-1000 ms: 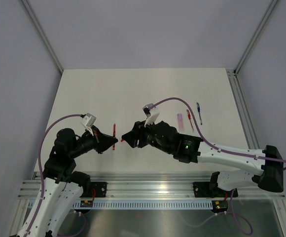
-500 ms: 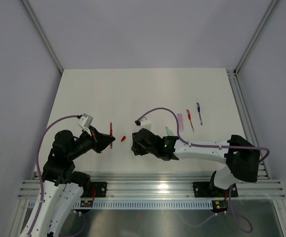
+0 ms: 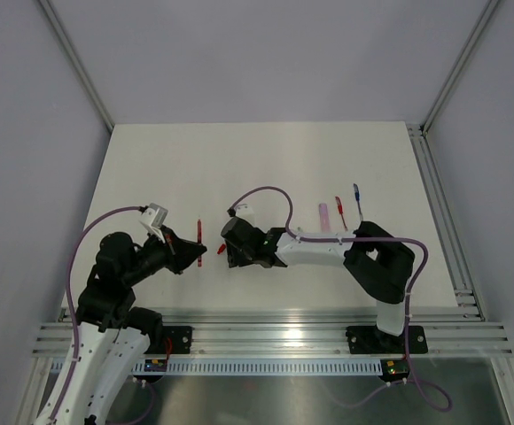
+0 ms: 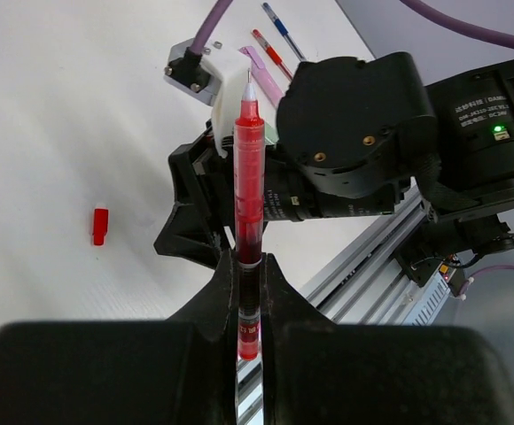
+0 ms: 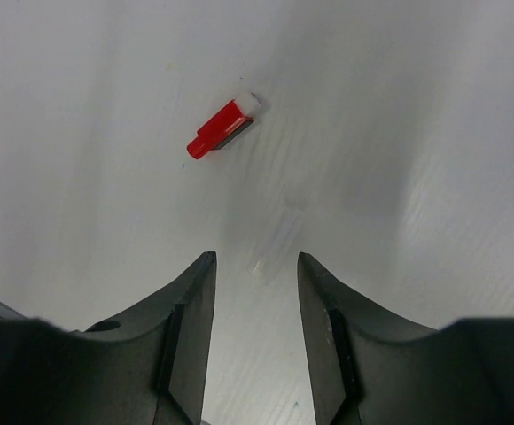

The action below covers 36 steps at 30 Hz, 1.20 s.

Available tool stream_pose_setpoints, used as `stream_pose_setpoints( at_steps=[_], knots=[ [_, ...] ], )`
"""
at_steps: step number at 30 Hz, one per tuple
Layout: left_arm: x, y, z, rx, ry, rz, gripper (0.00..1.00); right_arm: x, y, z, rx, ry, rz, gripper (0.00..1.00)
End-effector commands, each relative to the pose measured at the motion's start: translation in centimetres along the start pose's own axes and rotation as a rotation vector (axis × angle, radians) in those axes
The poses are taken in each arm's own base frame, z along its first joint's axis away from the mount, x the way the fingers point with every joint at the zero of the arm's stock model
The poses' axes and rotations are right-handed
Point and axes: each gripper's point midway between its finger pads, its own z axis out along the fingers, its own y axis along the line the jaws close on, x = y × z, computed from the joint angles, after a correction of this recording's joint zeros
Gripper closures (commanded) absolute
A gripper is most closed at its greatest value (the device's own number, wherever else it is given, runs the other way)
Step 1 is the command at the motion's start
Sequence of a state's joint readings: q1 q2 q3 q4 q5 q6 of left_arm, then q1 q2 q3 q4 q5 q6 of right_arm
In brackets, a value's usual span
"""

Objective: Insert the pens into the pen caps

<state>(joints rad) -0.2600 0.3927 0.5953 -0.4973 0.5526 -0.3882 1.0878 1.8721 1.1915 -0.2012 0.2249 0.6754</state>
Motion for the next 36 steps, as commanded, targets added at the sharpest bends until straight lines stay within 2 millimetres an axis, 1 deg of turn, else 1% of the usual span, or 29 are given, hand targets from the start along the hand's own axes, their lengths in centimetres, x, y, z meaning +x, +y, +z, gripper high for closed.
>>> stream_pose_setpoints(
  at_steps=[1,6,8,10,12,17,20,22,23,26,27,29,30,34,36],
  knots=[
    [-1.4,-0.5,-0.1,0.008,-0.032,0.039,1.0,-0.6,-0.5,0.6,0.051,0.017,-0.045,0.51],
    [-1.5,-0.5,-0.2,0.006,-0.034,0.041,1.0,0.1,-1.1,1.1,0.078,0.043,-0.065,0.51],
    [-1.4,-0.4,0.0,0.006,-0.027,0.037,1.0,0.8,-1.6,1.4,0.097,0.072,-0.082,0.51],
    [-1.4,-0.5,0.0,0.009,-0.026,0.037,1.0,1.2,-2.3,1.7,0.127,0.086,-0.104,0.55],
    [-1.4,-0.5,-0.1,0.008,-0.031,0.038,1.0,1.5,-3.0,1.6,0.157,0.096,-0.123,0.57],
    [-1.3,-0.5,0.0,0.015,-0.021,0.036,1.0,1.3,-4.7,0.0,0.208,0.078,-0.142,0.66],
    [-1.4,-0.6,-0.1,0.016,-0.027,0.038,1.0,1.4,-5.3,-0.5,0.229,0.091,-0.169,0.68],
    [-1.3,-0.6,0.0,0.018,-0.024,0.037,1.0,1.3,-5.7,-0.8,0.241,0.088,-0.181,0.71],
    [-1.2,-0.6,0.0,0.02,-0.02,0.036,1.0,1.2,-6.1,-0.9,0.253,0.084,-0.191,0.75],
    [-1.3,-0.8,-0.1,0.025,-0.026,0.041,1.0,1.1,-7.1,-1.2,0.27,0.074,-0.214,0.76],
    [-1.3,-0.8,-0.1,0.025,-0.026,0.039,1.0,1.2,-7.4,-1.3,0.275,0.077,-0.229,0.75],
    [-1.2,-0.8,-0.1,0.026,-0.019,0.038,1.0,1.1,-8.2,-1.6,0.284,0.079,-0.239,0.71],
    [-1.2,-0.8,0.0,0.027,-0.019,0.038,1.0,1.1,-8.4,-1.8,0.28,0.078,-0.252,0.65],
    [-1.2,-0.8,0.0,0.025,-0.018,0.038,1.0,0.3,-7.9,-2.1,0.233,0.065,-0.269,0.55],
    [-1.0,-0.6,0.1,0.02,-0.009,0.032,1.0,-0.1,-7.4,-2.1,0.188,0.065,-0.257,0.53]
  ],
)
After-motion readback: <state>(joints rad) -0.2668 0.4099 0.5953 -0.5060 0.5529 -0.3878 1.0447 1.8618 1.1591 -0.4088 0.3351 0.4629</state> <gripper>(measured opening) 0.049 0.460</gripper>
